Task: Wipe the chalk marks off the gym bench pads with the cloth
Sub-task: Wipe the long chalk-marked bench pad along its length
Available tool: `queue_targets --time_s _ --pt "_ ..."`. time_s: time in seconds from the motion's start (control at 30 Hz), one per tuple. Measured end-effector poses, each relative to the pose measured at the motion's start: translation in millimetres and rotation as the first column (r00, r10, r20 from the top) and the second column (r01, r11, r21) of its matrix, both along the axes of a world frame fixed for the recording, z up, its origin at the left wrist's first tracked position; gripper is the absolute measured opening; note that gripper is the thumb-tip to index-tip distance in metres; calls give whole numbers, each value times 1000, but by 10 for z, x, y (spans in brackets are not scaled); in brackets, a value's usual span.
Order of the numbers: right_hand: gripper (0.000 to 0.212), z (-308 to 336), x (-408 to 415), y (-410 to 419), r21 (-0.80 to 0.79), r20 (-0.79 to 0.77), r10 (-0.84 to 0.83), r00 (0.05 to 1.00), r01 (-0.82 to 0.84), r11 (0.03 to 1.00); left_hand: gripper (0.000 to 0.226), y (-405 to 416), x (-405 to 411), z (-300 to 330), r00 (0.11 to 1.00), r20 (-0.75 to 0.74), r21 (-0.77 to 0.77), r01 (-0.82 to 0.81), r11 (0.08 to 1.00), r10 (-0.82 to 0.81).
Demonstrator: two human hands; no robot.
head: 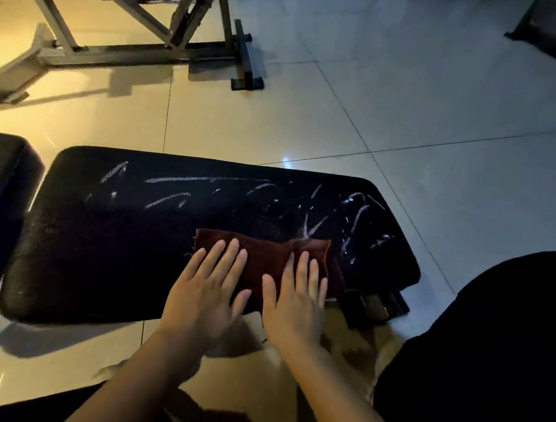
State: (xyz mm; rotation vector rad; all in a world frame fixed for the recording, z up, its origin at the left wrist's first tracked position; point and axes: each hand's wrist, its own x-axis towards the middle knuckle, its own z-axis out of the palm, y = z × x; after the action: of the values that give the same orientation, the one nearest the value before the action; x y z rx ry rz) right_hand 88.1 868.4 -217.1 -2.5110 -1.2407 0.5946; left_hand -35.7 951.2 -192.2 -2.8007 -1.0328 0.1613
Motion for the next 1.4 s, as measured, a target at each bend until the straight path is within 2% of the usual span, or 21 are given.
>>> queue_targets --time_s 0.07,0.2,0.3,0.37,0.47,0.6,0.83,0.97,1.03,1.17,1.3,1.4 --pt "90 14 -94 -80 21 1 56 998 -56 998 72 -31 -166 28 1000 5 14 10 1000 -10" --pt "72 129 -193 7 47 -19 183 983 -182 982 68 33 -597 193 998 27 70 -66 995 65" --pt "84 316 -464 145 126 -50 340 939 -332 935 68 96 -908 333 988 24 93 -154 984 153" --pt "87 378 -590 233 157 -58 385 921 -373 915 69 129 -1043 401 980 18 106 -197 975 196" --pt "79 338 -583 327 162 -51 338 940 -327 931 70 146 -1092 423 975 6 108 -221 969 222" --pt "67 224 -381 408 84 -31 220 975 -217 973 72 148 -891 367 978 40 97 -209 973 206" --pt "66 64 238 161 -90 61 -19 998 24 996 60 168 -100 36 993 109 26 43 999 -45" --pt "64 25 237 17 -88 42 -61 997 65 994 60 196 -59 17 992 83 -10 100 995 -99" --pt "65 10 130 25 -79 57 -43 997 48 996 61 186 -163 29 990 82 -2 113 994 -112" --pt "83 75 -256 79 11 56 48 997 -48 999 61 151 -539 173 995 64 34 79 996 -81" --pt "82 281 -802 306 139 23 258 966 -259 956 62 200 -1199 446 1000 15 77 -17 997 16" --pt "76 386 -1041 451 190 42 322 946 -324 927 63 241 -1403 602 998 -28 93 -56 994 58"
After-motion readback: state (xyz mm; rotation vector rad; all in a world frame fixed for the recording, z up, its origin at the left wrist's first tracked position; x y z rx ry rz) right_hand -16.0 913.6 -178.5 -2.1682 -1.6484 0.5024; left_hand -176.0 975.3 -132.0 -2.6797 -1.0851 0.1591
